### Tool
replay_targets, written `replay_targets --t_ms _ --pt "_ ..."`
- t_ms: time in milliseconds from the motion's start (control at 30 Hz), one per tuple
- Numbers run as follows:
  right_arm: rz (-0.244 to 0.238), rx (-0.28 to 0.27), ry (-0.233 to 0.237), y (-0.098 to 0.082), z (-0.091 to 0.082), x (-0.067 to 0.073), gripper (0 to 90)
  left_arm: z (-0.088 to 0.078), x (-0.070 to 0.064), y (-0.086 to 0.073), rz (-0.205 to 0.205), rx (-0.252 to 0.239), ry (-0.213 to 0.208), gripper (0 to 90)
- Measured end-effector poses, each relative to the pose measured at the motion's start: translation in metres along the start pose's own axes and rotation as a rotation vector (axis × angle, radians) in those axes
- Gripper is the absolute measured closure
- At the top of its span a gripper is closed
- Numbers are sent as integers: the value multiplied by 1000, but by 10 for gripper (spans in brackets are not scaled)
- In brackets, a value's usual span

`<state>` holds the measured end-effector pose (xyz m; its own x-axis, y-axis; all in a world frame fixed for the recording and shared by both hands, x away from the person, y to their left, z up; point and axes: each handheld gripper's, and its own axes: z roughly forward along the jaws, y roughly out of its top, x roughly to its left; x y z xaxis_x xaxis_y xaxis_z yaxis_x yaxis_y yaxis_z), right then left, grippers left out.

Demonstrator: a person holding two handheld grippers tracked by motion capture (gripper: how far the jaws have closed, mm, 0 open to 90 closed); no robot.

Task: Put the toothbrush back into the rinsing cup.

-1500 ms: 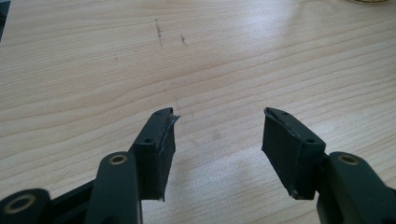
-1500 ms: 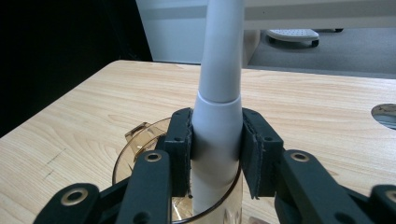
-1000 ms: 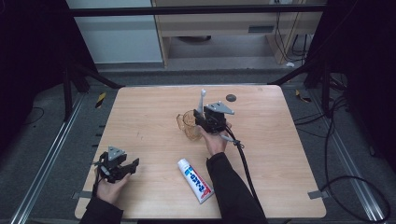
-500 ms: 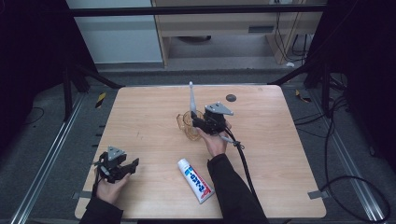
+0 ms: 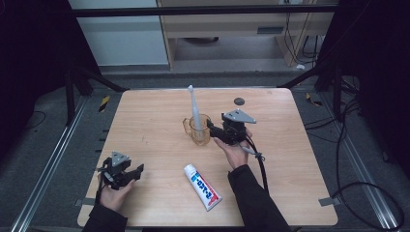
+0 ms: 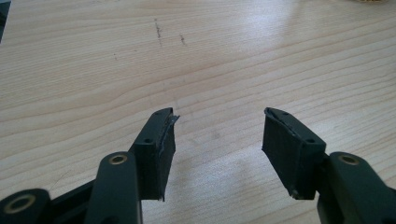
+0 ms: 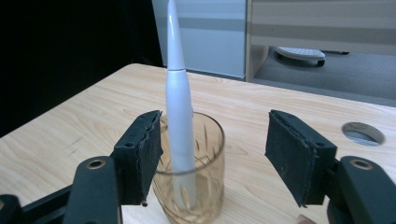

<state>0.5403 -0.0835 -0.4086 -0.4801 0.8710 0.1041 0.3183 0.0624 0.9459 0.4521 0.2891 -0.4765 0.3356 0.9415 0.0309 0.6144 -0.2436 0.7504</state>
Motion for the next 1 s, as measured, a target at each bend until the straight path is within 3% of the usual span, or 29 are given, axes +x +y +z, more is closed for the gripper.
replay_targets --t_ms 533,1000 --pt "-44 65 5 -5 -55 -30 361 0 -3 0 0 11 -29 509" --pt "-75 133 59 -32 -92 -38 415 0 -15 2 20 21 -83 638"
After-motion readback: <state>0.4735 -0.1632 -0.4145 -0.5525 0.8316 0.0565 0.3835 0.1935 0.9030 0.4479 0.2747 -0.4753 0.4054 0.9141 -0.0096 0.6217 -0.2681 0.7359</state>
